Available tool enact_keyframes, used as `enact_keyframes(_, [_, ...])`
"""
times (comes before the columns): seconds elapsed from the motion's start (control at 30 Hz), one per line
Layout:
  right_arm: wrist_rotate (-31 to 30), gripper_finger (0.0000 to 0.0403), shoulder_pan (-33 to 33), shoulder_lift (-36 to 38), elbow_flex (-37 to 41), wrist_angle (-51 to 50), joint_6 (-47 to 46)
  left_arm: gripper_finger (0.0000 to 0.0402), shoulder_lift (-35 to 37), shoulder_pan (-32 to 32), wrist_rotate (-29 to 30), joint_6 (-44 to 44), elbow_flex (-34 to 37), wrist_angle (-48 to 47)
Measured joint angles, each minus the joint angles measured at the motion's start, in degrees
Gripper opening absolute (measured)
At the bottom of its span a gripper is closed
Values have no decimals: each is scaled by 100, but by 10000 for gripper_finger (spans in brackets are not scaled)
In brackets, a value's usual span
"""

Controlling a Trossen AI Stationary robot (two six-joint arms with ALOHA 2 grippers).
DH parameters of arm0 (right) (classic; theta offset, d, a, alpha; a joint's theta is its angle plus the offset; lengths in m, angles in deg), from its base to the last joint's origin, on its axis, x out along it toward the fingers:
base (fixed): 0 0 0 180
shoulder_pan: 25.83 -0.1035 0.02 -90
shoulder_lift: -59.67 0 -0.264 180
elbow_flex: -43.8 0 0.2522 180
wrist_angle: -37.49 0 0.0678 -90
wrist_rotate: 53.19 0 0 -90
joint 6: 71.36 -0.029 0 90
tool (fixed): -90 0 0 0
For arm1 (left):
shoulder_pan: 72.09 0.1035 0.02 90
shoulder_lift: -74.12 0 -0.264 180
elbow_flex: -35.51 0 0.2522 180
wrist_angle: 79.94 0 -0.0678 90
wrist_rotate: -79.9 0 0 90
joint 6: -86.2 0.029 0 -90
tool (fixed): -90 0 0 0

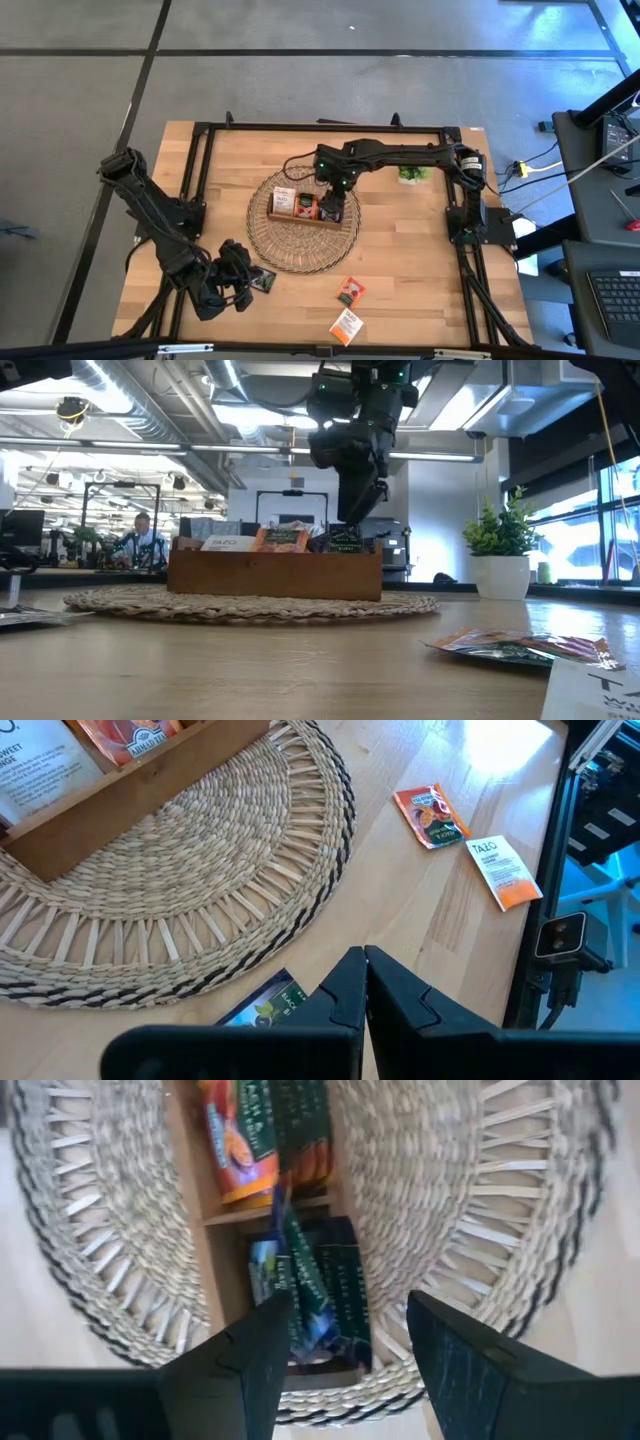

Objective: Pick & Place Tea
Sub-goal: Adjust the purple tea bags in the wooden organizer

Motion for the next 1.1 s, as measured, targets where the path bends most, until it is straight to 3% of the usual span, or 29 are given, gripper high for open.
enact_keyframes(0.17, [378,184,-2,-78,13,36,9,2,0,1,0,1,0,-1])
enact_keyframes(0.4, [384,137,-39,-140,33,162,96,2,0,0,-3,1,0,-1])
enact_keyframes(0.73, [380,11,-37,-140,33,164,101,2,0,-1,-2,1,0,-1])
enact_keyframes(1.1, [177,3,-37,79,37,207,-149,2,0,-1,-9,1,0,-4])
